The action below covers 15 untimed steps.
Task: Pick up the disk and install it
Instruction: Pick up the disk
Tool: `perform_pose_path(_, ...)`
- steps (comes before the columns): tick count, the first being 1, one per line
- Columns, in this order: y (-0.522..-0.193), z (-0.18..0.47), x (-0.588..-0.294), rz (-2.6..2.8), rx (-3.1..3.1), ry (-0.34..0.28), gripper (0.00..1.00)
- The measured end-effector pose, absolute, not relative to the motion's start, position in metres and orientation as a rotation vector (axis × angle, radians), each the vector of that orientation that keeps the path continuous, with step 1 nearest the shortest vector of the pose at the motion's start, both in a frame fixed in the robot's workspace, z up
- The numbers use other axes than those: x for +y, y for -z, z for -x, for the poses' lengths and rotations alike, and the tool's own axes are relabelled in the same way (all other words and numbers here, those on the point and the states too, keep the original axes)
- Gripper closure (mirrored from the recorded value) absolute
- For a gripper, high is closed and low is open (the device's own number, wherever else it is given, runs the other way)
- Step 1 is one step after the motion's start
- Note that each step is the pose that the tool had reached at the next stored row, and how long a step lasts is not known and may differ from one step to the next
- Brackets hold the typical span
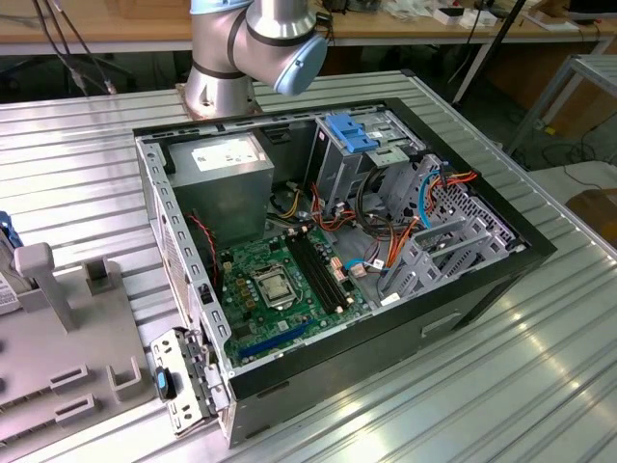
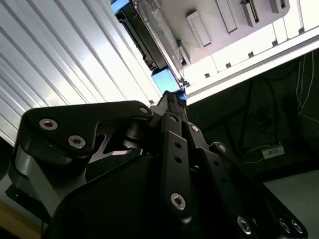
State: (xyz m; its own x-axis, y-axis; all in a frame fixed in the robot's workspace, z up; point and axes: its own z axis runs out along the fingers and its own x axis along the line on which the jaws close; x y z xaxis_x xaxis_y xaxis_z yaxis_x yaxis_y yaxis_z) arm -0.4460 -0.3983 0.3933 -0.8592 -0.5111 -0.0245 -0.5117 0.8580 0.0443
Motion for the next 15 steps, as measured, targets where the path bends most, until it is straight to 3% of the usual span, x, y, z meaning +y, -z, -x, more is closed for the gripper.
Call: perform_pose_path(15, -0.3933, 0.446, -0.3983, 1.291, 2.859, -0.079, 0.89)
